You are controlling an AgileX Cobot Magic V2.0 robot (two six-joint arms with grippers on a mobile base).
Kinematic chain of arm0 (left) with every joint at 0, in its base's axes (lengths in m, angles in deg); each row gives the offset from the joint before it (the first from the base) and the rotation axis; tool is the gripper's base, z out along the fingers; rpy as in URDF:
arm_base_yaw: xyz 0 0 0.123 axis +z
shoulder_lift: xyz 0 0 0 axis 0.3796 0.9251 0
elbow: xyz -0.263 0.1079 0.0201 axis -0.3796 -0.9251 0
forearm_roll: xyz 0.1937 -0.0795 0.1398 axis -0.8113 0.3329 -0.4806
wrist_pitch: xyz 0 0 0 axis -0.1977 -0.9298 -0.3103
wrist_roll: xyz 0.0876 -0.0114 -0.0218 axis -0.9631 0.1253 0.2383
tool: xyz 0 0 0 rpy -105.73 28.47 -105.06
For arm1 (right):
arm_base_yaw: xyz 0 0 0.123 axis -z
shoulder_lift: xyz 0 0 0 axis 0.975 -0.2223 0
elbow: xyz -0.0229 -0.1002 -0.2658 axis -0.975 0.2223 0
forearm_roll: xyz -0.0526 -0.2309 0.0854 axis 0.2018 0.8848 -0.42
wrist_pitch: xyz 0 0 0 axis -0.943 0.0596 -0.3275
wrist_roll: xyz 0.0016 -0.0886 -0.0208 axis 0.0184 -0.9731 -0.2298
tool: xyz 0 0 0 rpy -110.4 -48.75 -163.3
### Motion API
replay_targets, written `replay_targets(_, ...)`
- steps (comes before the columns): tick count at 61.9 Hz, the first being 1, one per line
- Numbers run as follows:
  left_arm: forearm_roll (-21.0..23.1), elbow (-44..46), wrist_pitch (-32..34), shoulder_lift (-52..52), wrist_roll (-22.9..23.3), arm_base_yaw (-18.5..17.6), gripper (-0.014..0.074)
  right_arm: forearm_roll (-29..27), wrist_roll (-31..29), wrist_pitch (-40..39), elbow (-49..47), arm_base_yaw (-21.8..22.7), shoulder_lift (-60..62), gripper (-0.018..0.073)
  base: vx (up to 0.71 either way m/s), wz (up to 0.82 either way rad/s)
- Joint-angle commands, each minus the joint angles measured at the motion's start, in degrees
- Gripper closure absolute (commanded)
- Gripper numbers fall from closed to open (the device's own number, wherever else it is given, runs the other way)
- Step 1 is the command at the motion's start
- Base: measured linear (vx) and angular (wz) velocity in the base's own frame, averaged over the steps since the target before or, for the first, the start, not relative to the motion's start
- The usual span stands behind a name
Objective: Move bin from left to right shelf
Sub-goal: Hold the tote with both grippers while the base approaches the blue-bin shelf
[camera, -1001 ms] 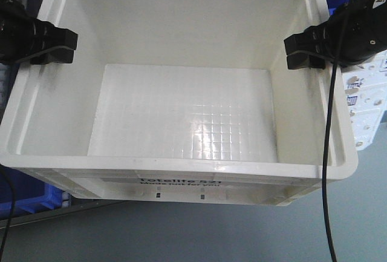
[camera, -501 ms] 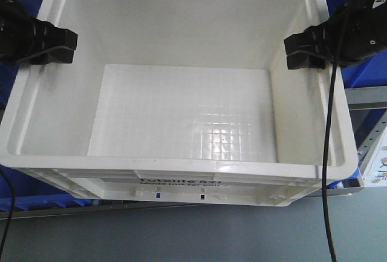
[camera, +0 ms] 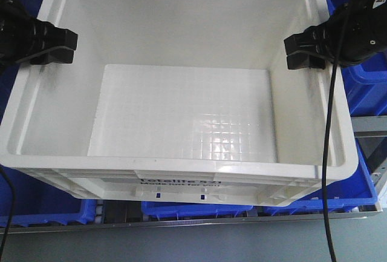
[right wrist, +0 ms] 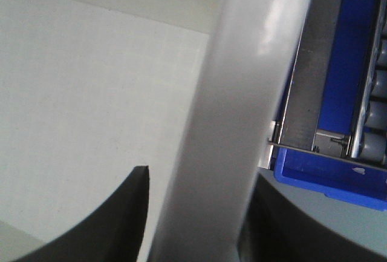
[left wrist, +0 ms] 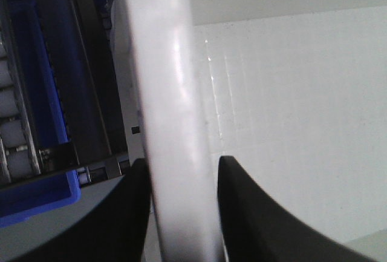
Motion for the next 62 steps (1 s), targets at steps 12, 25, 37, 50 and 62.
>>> replay_targets(12, 2.33, 2.28, 4.21, -2.95, -2.57, -0.27, 0.0601, 1.25, -0.6, -4.89, -2.26, 0.47, 2.31, 0.0564, 0.18, -0.01)
replay_targets(25, 2.33, 2.28, 4.26, -2.95, -2.57, -0.27, 0.0601, 1.25, -0.6, -4.77, -2.26, 0.47, 2.31, 0.0564, 0.18, -0.01)
replay_targets(37, 2.33, 2.28, 4.26, -2.95, -2.57, -0.27, 0.0601, 1.25, -0.6, -4.77, -2.26, 0.47, 2.31, 0.0564, 0.16, 0.0)
replay_targets(50, 2.33, 2.28, 4.26, -2.95, -2.57, -0.27, 0.0601, 1.25, -0.6, -4.77, -2.26, 0.47, 2.31, 0.0564, 0.13, 0.02)
replay_targets(62, 2.33, 2.28, 4.26, -2.95, -2.57, -0.27, 0.0601, 1.25, -0.6, -4.77, -2.26, 0.47, 2.31, 0.0564, 0.11, 0.06)
